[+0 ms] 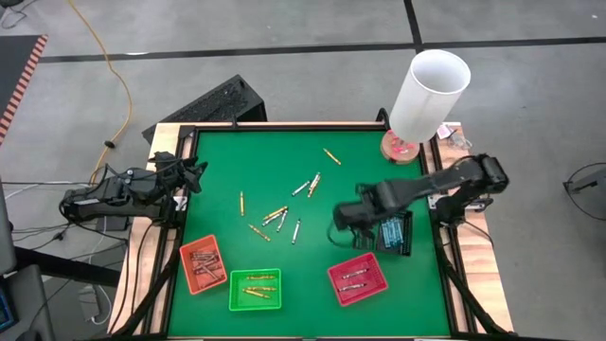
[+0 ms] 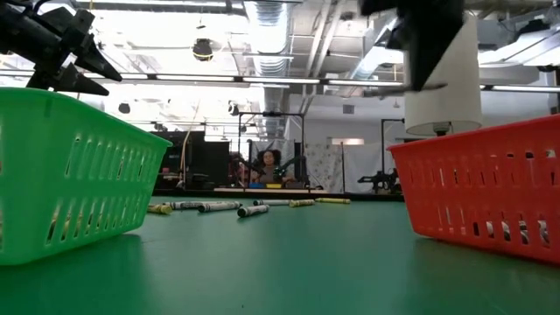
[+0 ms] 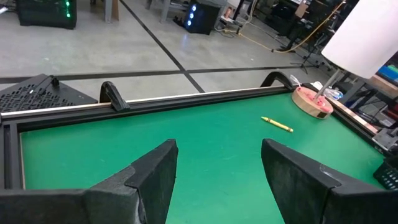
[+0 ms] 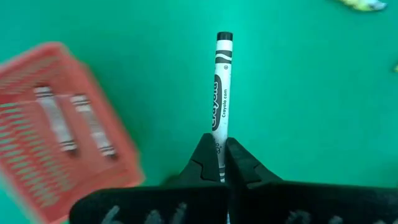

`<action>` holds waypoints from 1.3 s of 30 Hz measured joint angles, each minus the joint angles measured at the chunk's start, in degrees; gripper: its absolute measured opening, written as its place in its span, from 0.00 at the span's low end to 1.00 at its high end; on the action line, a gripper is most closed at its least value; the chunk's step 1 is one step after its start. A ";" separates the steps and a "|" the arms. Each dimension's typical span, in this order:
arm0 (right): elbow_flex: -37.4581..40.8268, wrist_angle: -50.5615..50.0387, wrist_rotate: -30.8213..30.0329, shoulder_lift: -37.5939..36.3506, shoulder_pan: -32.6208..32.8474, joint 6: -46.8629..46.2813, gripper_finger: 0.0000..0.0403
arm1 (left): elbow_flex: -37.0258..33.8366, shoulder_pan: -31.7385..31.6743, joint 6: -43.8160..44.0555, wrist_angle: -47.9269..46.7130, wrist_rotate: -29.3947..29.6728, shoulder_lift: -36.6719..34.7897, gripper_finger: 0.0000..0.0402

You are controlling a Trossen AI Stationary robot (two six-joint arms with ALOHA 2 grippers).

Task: Sort crayons
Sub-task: Put the black crayon into the red bin

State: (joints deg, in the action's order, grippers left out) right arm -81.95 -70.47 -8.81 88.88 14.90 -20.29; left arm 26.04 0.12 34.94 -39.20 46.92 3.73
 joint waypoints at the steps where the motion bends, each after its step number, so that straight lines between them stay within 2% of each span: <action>1: 0.00 0.11 0.20 -0.27 1.90 -2.07 0.00 | 0.00 0.02 0.00 0.02 0.00 0.00 0.56; 5: 0.00 0.50 0.89 -0.25 9.43 -8.67 0.00 | 0.00 0.02 0.00 0.00 0.00 0.00 0.56; 12: -0.02 4.93 1.54 2.40 18.54 -10.61 0.00 | 0.00 0.02 0.00 0.01 0.54 0.00 0.56; 16: -0.03 7.27 2.26 5.80 19.74 -11.63 0.00 | 0.02 0.00 0.13 0.02 0.50 0.00 0.56; 23: -0.02 7.83 8.74 13.22 21.00 -11.25 0.00 | 0.02 0.00 0.22 0.00 0.50 0.00 0.56; 26: -0.02 7.79 9.32 15.32 21.81 -10.02 0.00 | 0.02 0.00 0.22 0.00 0.50 0.00 0.56; 32: 0.00 8.56 8.76 18.01 22.68 -8.27 0.00 | 0.02 0.00 0.24 0.00 0.50 0.00 0.56; 39: -0.02 9.17 3.45 18.06 22.37 -4.24 0.00 | 0.02 0.01 0.24 0.02 0.48 0.01 0.56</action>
State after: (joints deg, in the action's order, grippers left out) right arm -81.97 -61.30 -5.36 106.94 37.28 -24.53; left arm 26.06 0.13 35.18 -39.18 47.40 3.74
